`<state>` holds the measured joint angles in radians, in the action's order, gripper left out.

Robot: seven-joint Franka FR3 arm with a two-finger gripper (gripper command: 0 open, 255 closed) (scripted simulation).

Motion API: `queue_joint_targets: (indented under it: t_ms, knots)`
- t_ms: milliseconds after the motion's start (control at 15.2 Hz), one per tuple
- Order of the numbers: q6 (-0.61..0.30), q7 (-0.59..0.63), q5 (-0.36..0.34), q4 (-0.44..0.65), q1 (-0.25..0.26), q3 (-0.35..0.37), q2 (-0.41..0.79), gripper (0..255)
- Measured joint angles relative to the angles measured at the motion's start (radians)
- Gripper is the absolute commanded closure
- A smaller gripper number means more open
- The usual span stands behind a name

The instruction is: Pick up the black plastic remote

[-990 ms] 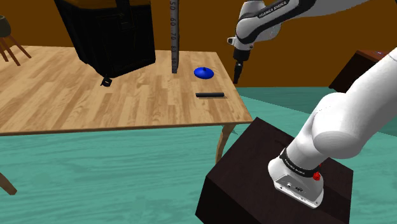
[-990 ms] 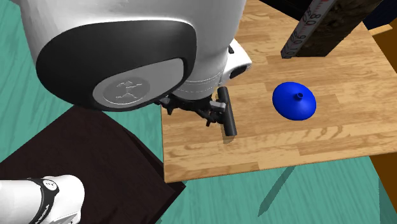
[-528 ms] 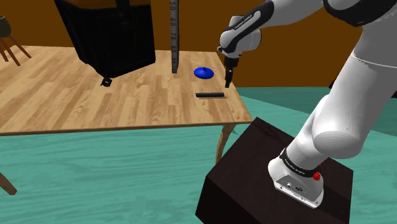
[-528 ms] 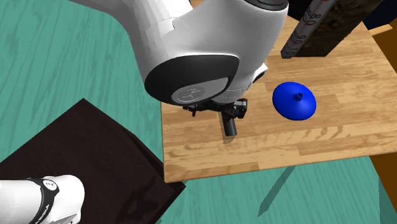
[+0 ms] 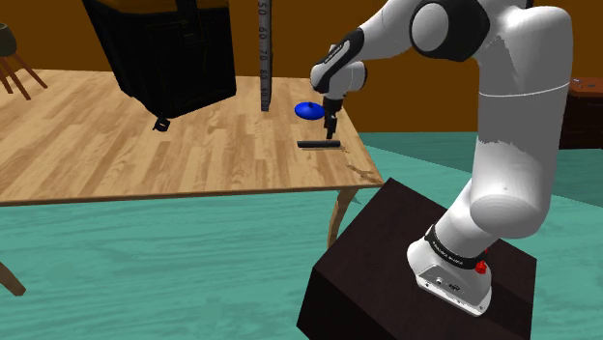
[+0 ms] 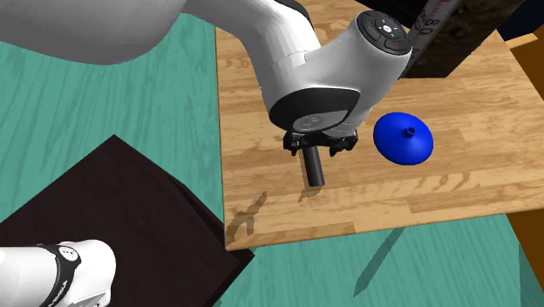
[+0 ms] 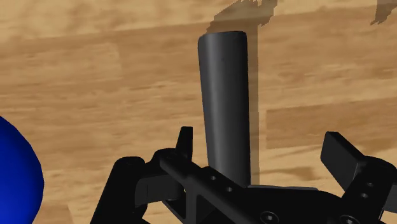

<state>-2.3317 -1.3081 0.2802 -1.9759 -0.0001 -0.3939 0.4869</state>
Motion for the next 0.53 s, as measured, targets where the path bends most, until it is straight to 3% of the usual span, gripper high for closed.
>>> queue_joint_targets:
  t_ms: [528]
  knots:
    - [-0.058,-0.063,0.050,0.064,-0.041,0.047,0.126,0]
